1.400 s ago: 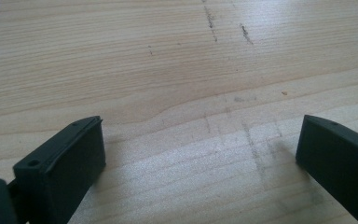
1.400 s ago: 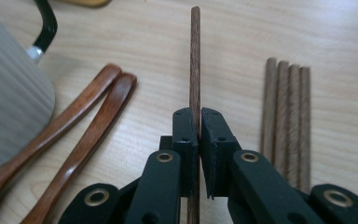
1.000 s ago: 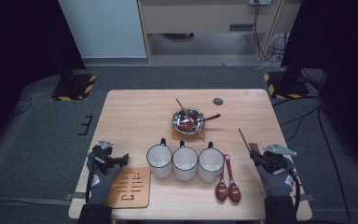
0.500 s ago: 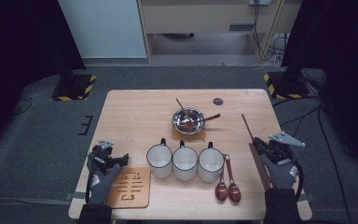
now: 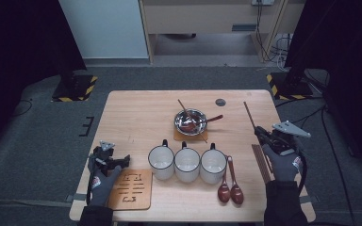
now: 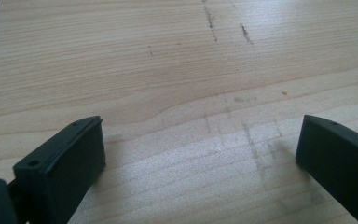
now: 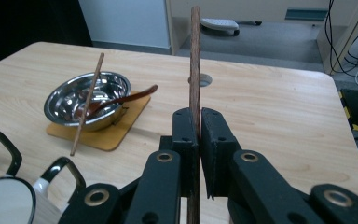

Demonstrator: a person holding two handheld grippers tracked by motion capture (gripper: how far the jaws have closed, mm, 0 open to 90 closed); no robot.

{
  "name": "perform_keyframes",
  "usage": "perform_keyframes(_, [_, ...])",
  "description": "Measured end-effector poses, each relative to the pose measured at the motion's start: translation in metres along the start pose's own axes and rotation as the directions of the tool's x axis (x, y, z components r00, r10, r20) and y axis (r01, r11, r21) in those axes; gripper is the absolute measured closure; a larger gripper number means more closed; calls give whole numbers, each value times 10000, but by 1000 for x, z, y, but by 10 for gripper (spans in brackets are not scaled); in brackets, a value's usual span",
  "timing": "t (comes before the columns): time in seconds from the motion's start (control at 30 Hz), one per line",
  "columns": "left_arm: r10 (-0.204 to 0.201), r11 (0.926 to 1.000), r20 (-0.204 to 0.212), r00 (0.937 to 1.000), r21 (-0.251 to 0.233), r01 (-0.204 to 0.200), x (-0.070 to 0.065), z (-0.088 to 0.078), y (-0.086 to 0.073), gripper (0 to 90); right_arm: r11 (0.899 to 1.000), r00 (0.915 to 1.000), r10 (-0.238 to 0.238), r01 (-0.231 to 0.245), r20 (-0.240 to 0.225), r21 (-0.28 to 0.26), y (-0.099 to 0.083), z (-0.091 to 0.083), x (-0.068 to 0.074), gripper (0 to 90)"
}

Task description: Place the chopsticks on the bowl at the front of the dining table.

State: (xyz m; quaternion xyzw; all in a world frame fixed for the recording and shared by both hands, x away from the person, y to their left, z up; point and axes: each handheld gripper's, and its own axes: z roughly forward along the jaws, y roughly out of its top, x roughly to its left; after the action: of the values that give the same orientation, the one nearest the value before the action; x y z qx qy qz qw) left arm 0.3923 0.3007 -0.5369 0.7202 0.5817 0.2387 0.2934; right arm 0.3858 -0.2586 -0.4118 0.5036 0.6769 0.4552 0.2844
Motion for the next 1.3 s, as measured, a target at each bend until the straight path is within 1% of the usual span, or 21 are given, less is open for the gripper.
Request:
perform_keyframes(0.27, [1,10000,0,10000,0,-1,0,0,0,1,9998,9999,-111,110,-39,-191,14,6,6,848])
perform_keyframes(0.7, [0,10000,1,10000,0,0,0,0,0,2,9982,9992,-324,312,-232,-505,40,19,21,848])
perform_keyframes(0.97, [-1,10000,2,10000,1,1,0,0,0,1,9978,9988,-395,379,-292,-538,51,32,28,848])
perform_keyframes(1.03, [-2,10000,2,10000,-1,2,0,0,0,2,9978,9987,-339,317,-368,-580,53,36,29,848])
perform_keyframes(1.3, [-1,10000,2,10000,-1,1,0,0,0,1,9969,9975,-517,487,-475,-619,61,50,39,847])
